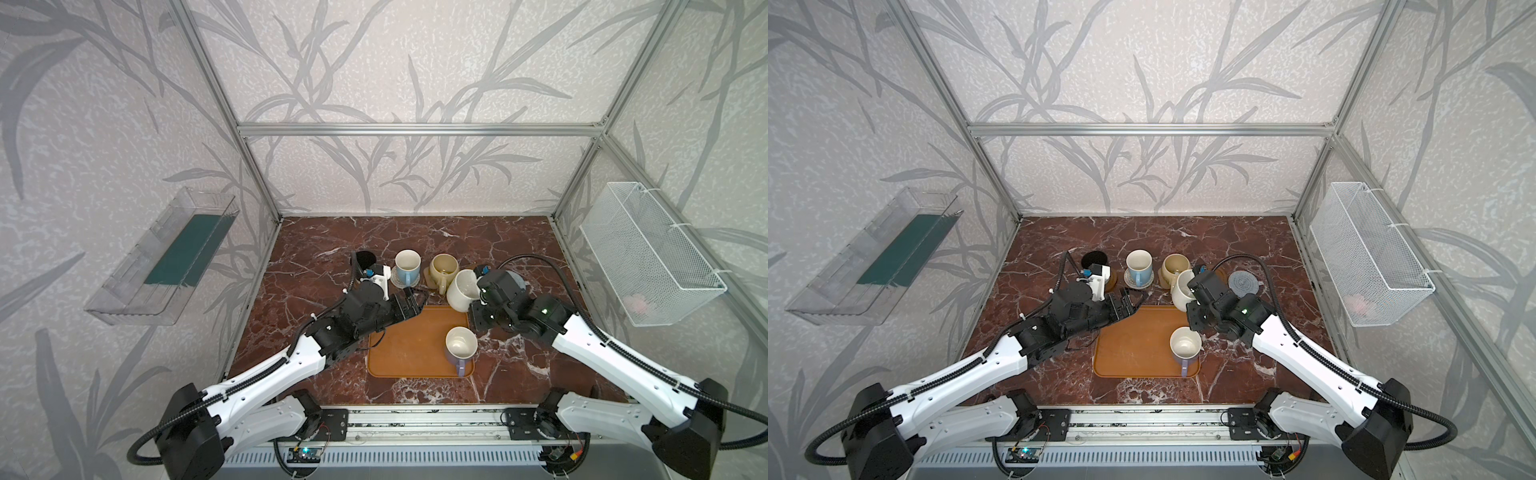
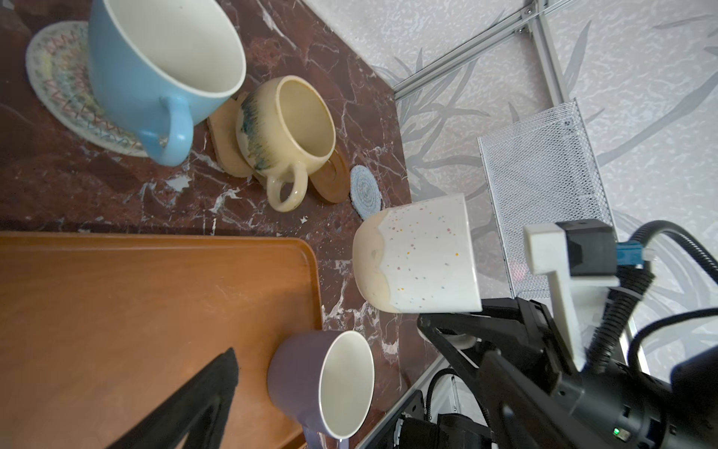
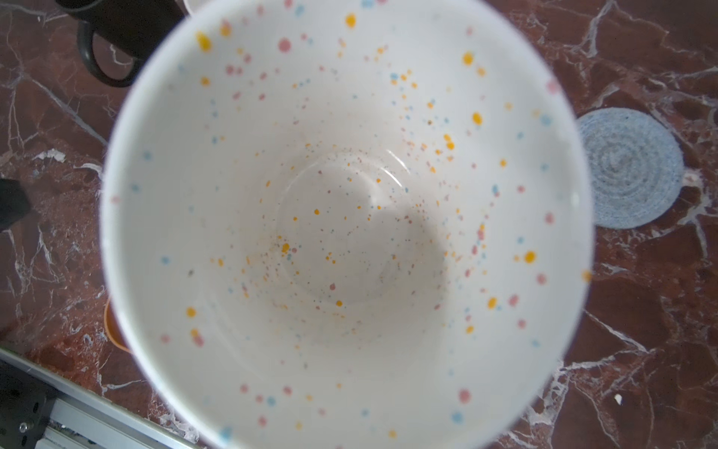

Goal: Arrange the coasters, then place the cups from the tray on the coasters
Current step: 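Grasp the white speckled mug with right gripper and lift it off the tray, then carry the white speckled mug onto the round wooden coaster with right gripper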

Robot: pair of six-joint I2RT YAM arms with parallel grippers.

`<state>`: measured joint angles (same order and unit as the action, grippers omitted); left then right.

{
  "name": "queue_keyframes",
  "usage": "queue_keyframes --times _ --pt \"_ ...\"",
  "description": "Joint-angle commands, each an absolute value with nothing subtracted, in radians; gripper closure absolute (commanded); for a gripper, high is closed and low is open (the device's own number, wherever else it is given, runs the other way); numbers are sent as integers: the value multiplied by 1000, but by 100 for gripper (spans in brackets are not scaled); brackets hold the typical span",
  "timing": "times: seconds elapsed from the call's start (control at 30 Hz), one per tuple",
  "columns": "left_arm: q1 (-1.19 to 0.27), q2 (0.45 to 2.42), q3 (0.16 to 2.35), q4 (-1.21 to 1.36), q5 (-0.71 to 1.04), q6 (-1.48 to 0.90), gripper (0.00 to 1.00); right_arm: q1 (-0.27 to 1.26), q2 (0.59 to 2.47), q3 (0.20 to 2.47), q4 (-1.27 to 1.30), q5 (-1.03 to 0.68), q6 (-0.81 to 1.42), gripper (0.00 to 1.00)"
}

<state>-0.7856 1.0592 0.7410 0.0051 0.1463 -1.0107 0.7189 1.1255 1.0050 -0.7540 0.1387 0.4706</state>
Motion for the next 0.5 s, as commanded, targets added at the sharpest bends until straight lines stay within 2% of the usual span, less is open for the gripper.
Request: queue_keyframes --times 0.0,0.23,0.47 --pt "-790 1097 836 -39 128 -943 1 680 1117 1073 -695 126 473 100" --pt "-796 1263 1020 -75 267 -877 1 585 1157 1086 -693 152 467 100" --pt "-799 1399 1192 -166 237 -795 1 500 1223 1098 -679 167 434 100"
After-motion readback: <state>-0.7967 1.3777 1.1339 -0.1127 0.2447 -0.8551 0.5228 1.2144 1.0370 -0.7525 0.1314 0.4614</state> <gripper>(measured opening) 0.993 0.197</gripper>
